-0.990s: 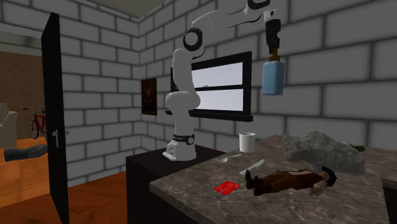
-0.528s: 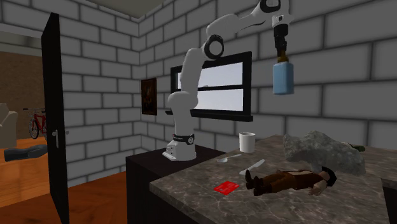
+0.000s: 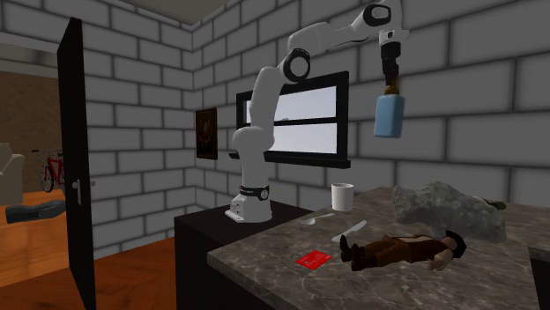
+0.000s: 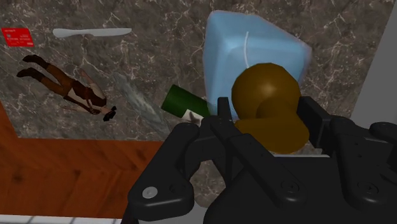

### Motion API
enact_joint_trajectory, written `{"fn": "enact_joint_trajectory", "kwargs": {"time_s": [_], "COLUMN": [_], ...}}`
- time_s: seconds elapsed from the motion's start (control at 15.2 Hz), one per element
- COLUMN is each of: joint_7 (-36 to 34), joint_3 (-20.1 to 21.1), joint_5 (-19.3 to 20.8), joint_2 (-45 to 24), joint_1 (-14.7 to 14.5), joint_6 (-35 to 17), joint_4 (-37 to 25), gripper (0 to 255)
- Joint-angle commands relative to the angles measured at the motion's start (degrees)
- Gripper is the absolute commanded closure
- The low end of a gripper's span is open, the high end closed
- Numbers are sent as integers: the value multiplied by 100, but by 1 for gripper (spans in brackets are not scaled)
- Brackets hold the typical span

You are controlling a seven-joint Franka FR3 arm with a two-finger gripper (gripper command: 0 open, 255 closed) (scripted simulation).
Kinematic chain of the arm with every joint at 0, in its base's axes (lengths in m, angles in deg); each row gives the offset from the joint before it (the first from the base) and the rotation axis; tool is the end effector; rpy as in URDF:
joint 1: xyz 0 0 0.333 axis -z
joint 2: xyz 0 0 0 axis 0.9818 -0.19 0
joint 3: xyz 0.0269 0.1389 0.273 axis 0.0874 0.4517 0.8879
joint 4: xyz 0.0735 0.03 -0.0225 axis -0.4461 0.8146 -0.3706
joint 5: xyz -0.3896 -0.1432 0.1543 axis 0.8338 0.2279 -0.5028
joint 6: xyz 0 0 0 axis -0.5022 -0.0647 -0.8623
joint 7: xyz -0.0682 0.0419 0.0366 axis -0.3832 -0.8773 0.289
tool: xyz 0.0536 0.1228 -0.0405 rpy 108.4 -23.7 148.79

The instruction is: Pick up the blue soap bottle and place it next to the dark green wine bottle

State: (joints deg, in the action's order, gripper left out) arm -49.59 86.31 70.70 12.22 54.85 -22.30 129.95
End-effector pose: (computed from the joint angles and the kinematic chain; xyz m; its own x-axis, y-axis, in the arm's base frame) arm 0.4129 0.4641 0.7084 0.9973 0.0628 0.0389 0.0632 -0.9980 -0.0101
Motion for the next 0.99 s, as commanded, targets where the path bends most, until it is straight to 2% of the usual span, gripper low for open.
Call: {"fn": "enact_joint_trajectory", "kwargs": {"time_s": [0.0,0.4,0.92], "joint_7": [35,139,244], "joint_3": [-9,-58,-119], "joint_5": [-119,-405,-626], "joint_2": [174,629,1010], "joint_1": [128,387,549], "joint_6": [-264,-962,-1735], "joint_4": [410,1500,2596], "gripper": [255,255,255]}}
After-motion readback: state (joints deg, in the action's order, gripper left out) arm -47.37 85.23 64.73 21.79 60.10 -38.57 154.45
